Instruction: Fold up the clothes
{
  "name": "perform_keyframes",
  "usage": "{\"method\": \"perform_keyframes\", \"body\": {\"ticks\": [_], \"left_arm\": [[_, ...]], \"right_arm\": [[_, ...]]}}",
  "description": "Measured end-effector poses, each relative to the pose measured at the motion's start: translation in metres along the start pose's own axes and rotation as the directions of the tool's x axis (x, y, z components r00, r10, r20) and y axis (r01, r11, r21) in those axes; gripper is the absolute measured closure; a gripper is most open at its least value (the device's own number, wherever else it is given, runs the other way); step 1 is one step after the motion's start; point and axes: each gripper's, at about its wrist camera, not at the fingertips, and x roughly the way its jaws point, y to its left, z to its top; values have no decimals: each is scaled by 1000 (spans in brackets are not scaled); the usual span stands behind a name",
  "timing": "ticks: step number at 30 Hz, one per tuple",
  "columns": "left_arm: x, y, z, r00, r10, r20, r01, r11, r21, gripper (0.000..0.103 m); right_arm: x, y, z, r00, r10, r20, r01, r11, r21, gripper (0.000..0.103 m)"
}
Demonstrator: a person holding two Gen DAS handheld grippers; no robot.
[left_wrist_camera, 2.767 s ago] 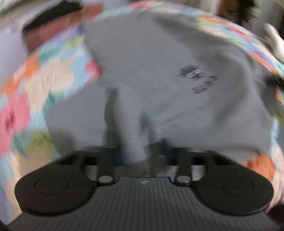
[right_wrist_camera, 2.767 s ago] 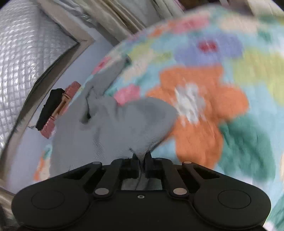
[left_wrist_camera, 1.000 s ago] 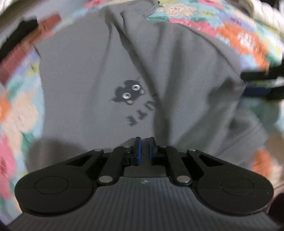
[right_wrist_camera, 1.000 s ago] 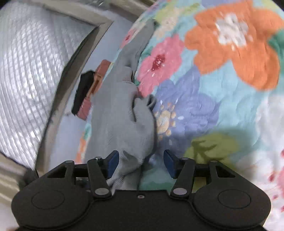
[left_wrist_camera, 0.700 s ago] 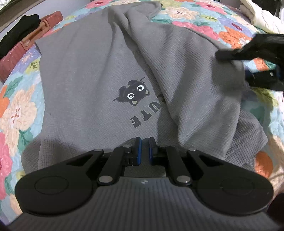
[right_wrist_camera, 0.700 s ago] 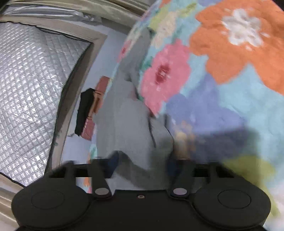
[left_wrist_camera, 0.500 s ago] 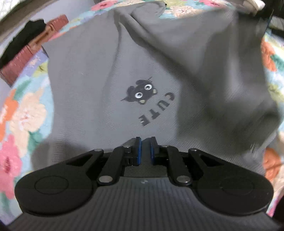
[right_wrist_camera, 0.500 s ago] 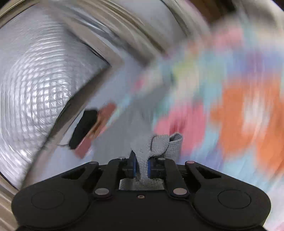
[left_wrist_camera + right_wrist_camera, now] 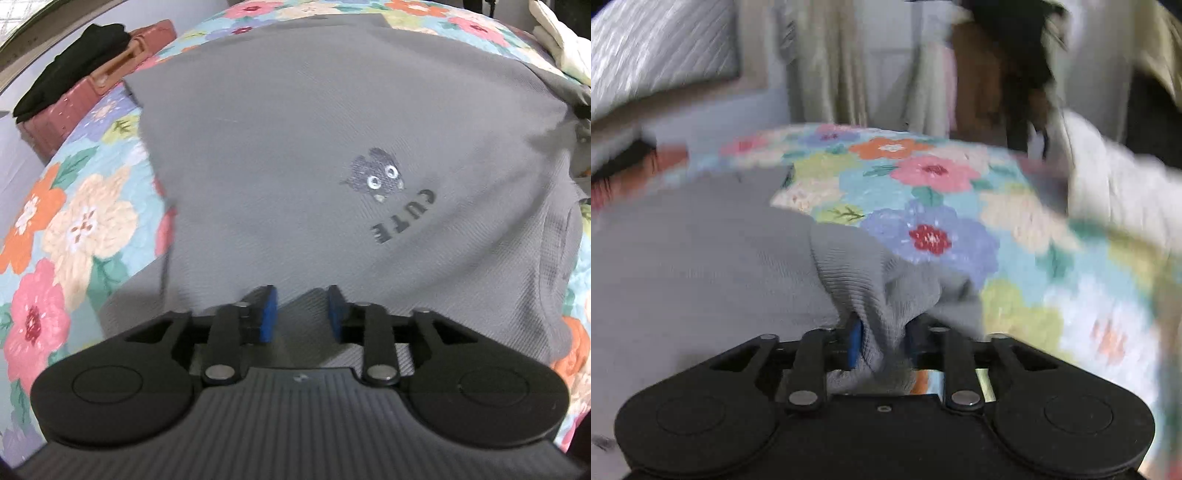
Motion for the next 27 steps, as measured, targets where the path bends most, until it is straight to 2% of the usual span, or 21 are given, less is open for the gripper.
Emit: {"method": "perform_keyframes", "body": {"ticks": [4,7,9,12,15,16,17,20,23,25,26,27], "left_arm": [[-15,6,-10,999,-31,30,31,999,-7,66],[-29,1,-15,995,-78,70,77,997,17,62],[-37,-8,-18,991,-104,89,99,993,62,60],[-44,-23,-27,988,-115,99,101,985,139,54],[-53,-40,-43,986,-132,105,108,972,207,54],[-55,-44,-47,984,-143,105,117,968,223,54],[-54,-46,-50,983,-154,98,128,965,230,54],[-51,-53,-57,980,-185,70,165,959,232,54],[-45,-64,-62,983,-176,54,155,949,275,53],[-40,-76,-65,987,-143,71,111,937,331,46],[-36,-82,-66,988,-132,82,94,930,356,43],[-32,-88,-67,988,-120,93,76,922,380,38]], "right_arm": [[-22,-9,-12,999,39,2,-39,998,46,55],[-32,-15,-22,988,149,-33,-145,986,85,50],[-34,-17,-27,962,258,-90,-248,963,109,50],[-32,-8,-33,897,411,-162,-401,912,90,49],[-36,17,-45,853,467,-234,-488,872,-41,48],[-38,26,-51,848,465,-253,-501,860,-98,48],[-40,36,-57,855,446,-263,-495,855,-158,45],[-40,59,-72,904,351,-242,-410,872,-267,43],[-35,59,-75,924,340,-176,-368,914,-171,42],[-33,54,-74,918,372,-135,-383,921,-72,43],[-32,52,-74,916,384,-118,-391,919,-48,45],[-29,54,-73,921,374,-110,-381,923,-50,67]]}}
